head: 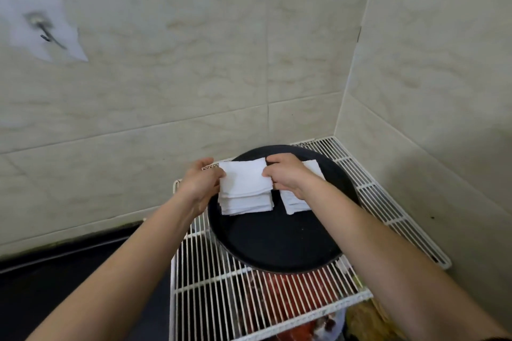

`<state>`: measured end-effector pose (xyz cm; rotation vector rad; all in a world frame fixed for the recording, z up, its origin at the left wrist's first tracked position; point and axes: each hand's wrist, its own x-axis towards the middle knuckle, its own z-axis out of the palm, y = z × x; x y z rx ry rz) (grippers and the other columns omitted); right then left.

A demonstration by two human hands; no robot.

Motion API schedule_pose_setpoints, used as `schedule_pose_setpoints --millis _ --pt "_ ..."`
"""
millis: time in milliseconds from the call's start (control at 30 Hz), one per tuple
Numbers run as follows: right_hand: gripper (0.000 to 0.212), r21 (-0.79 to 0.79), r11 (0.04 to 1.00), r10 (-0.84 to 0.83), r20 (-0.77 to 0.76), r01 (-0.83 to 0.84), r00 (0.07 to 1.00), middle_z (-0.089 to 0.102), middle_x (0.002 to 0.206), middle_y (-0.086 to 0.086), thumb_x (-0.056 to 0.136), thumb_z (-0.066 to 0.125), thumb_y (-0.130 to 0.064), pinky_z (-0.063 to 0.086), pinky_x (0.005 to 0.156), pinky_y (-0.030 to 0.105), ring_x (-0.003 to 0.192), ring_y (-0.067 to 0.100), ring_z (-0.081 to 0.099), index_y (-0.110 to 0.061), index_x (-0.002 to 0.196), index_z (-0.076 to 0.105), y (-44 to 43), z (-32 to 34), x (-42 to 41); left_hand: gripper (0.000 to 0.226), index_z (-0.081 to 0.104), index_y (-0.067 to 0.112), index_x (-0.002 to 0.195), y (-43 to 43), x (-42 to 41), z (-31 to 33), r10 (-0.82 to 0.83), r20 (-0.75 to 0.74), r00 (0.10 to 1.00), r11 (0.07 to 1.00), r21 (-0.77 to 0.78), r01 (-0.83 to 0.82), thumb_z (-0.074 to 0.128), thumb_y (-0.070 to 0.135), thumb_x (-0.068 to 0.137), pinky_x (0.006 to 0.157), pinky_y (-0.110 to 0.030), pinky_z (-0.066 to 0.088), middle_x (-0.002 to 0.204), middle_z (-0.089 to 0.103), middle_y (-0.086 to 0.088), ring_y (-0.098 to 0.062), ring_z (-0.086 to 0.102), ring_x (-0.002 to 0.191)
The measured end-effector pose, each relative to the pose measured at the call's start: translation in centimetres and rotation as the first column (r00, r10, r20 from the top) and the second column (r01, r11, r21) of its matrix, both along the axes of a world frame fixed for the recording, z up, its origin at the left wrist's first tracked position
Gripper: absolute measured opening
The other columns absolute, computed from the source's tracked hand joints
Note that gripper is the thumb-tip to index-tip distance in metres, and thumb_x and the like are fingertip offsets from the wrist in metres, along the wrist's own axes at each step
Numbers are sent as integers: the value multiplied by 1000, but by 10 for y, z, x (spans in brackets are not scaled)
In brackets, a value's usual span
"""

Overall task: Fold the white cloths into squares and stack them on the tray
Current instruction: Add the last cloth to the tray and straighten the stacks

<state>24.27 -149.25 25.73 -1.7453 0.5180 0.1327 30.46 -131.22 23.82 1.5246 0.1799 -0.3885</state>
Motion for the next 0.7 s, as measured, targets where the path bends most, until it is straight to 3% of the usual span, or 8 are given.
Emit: schedule_pose_setpoints --millis 100,200,267,333,467,500,600,700 --pt "47 -101 995 -16 -27 13 1000 58 134 19 89 57 3 56 93 47 116 32 62 6 135 50 4 -2 7 50 45 11 133 3 8 -8 -14 19 1000 999 42 13 54 -9 87 71 -38 52 103 58 -15 -26 58 81" --pt "53 -147 989 -5 -49 -2 999 58 132 12 88 59 0 59 87 41 111 29 63 0 140 49 7 -5 8 54 47 9 133 7 10 -14 -30 40 999 996 89 27 57 -11 84 75 -41 52 96 58 -12 -26 56 82" --pt "44 -191 982 -7 -57 -4 998 60 125 15 86 59 0 59 75 34 107 29 65 6 130 54 8 -5 8 53 48 7 130 9 11 -16 -41 59 997 994 100 35 58 -15 83 73 -39 52 93 56 -8 -24 57 80" --pt "33 -233 972 -16 -48 4 999 66 104 17 81 57 0 53 66 32 81 23 60 8 112 62 9 -5 10 53 50 7 129 9 11 -17 -51 80 995 993 112 42 58 -17 83 71 -37 52 93 56 -5 -21 59 79" --pt "27 -347 937 -34 -34 20 999 64 80 23 68 50 -1 57 77 42 68 20 44 7 90 65 13 -10 17 56 51 7 133 12 15 -22 -44 140 989 984 180 18 60 -14 83 76 -40 55 111 57 -10 -23 61 88" --pt "16 -384 923 -27 -38 11 999 57 68 18 67 49 -1 55 74 40 64 24 43 2 75 62 15 -11 18 56 51 8 133 13 16 -22 -42 148 988 980 198 12 60 -14 82 79 -41 55 116 56 -12 -25 61 91" --pt "5 -467 883 5 -70 -37 998 46 64 10 69 49 0 41 60 31 61 30 43 0 68 54 19 -9 16 54 52 7 132 15 16 -27 -45 146 988 976 219 12 60 -13 83 85 -45 56 114 58 -11 -25 61 90" --pt "18 -502 862 37 -65 -65 997 34 63 2 69 47 -2 25 60 33 66 23 31 -15 63 36 22 -13 11 46 53 6 130 16 10 -32 -33 152 988 985 175 6 61 -7 86 88 -46 55 103 60 -3 -20 63 83"
